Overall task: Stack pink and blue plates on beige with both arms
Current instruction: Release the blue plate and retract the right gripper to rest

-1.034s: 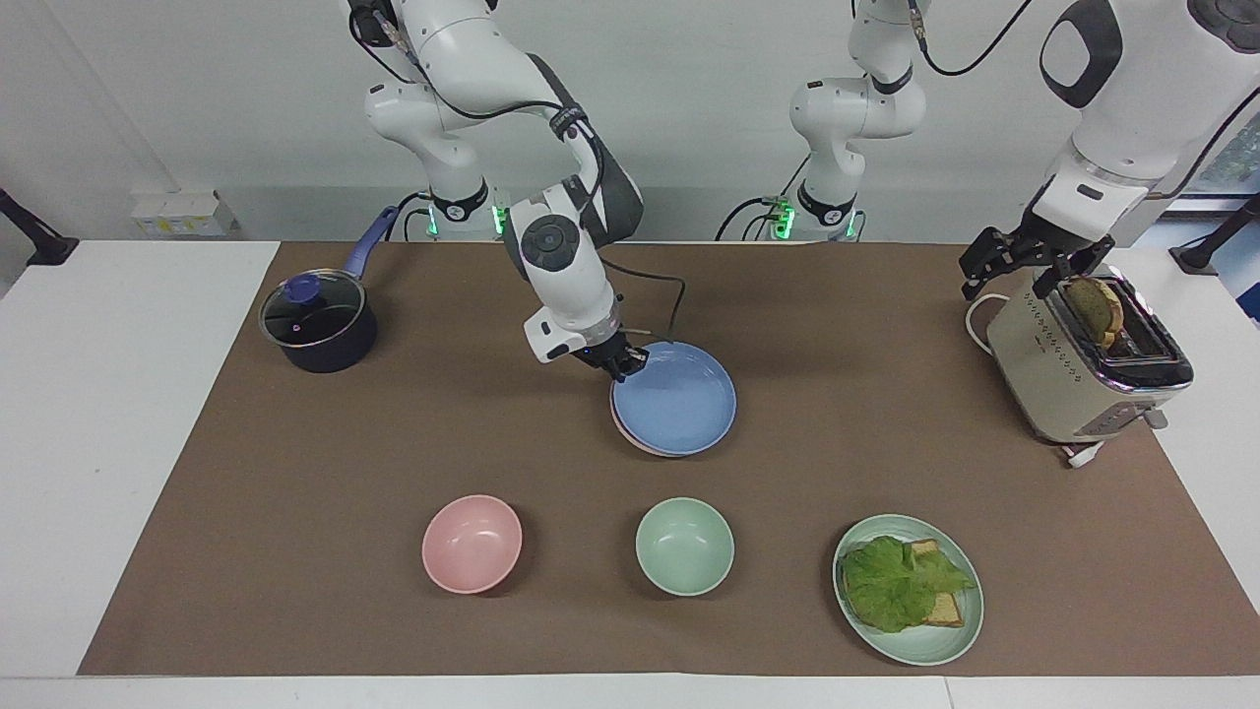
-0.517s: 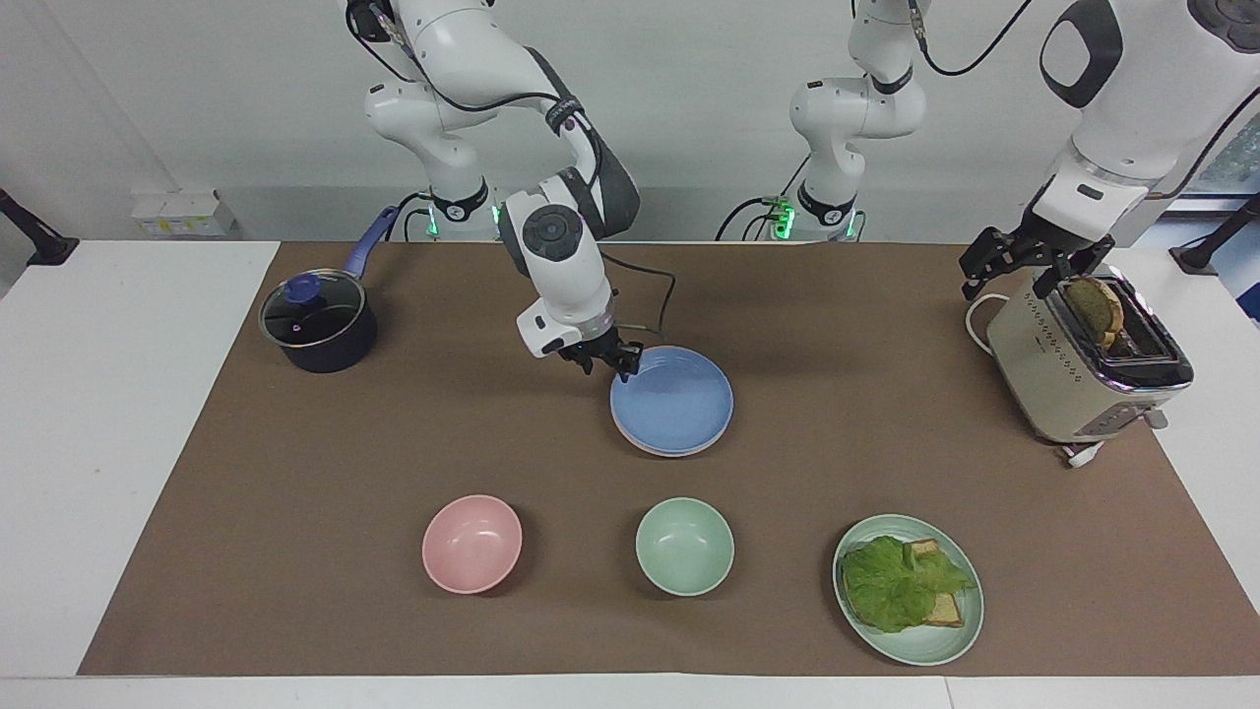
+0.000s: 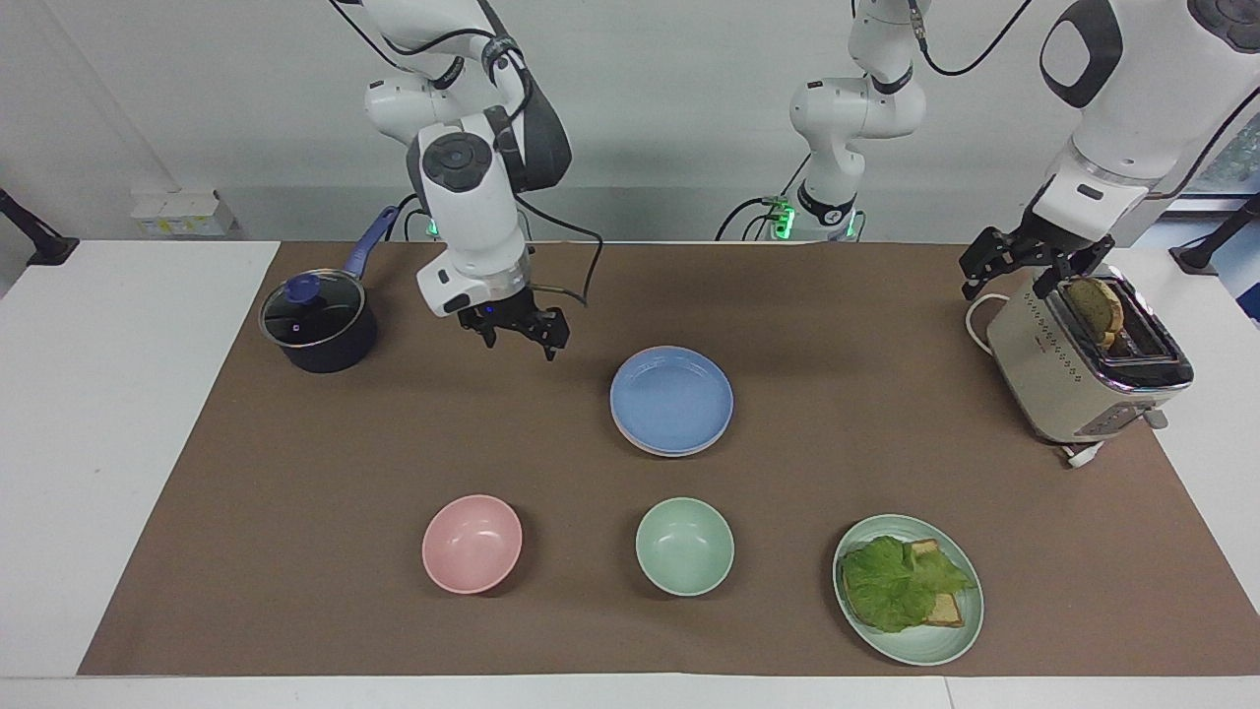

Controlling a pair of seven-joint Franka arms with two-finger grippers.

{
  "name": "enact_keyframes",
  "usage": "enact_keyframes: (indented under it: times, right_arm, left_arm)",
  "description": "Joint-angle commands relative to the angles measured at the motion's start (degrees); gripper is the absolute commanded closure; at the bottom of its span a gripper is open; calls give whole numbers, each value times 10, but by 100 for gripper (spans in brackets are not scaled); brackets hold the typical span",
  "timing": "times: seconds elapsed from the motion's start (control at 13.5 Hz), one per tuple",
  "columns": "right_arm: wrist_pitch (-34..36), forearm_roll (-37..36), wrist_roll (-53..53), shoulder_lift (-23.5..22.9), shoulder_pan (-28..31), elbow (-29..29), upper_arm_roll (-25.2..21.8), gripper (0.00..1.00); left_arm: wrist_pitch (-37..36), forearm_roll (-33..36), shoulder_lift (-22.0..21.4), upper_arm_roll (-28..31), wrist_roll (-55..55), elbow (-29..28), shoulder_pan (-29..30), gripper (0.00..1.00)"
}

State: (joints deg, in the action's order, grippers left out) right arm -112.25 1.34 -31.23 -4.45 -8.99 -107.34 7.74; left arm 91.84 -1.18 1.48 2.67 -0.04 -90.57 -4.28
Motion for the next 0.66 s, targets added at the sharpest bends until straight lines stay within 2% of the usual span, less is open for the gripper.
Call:
enact_keyframes:
  times: [0.0, 0.22, 0.59]
  right_arm:
    - [10, -15, 68, 36, 48, 3, 4, 0]
    - [76, -15, 163, 46, 97, 62, 2, 0]
    - [191, -20, 215, 41, 138, 156, 1, 0]
  left_arm:
    - [6, 9, -16, -2, 5, -15, 3, 0]
    - [6, 9, -15, -2, 5, -15, 3, 0]
    - [6, 9, -15, -2, 5, -15, 3, 0]
